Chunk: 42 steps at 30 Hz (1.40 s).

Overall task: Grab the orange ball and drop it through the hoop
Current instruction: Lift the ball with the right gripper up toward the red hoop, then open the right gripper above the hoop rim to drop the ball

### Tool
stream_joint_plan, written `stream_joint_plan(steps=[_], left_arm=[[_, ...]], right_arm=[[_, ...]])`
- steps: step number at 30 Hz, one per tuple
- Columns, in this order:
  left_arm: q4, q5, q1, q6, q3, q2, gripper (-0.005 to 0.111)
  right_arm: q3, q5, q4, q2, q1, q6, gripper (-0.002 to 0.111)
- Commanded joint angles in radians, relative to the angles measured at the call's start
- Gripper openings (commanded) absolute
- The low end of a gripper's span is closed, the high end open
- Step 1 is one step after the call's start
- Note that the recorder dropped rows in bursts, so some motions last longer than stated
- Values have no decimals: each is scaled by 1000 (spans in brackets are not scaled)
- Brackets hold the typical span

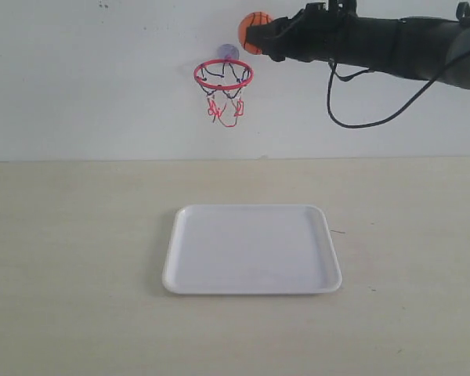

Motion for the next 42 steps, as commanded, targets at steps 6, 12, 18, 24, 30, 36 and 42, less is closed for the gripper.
stream_joint_plan(steps=[6,12,18,24,30,36,42], left_arm=[[-11,-2,2,3,4,-3,4],[-11,-2,2,3,4,-3,4],[-11,-2,2,3,4,-3,4],[-11,-2,2,3,4,-3,4],[-11,-2,2,3,4,-3,4],[-11,-2,2,3,4,-3,4],[-11,-2,2,3,4,-3,4]], right_arm=[[-214,-50,11,144,1,154,0],[-446,52,-9,283,1,446,0],[-483,76,-150,321,11,507,0],[-491,5,-157,321,48,442,0],[-491,-38,-159,321,60,425,0],[-491,-83,-162,321,60,431,7],[-491,-126,-168,321,60,497,67]])
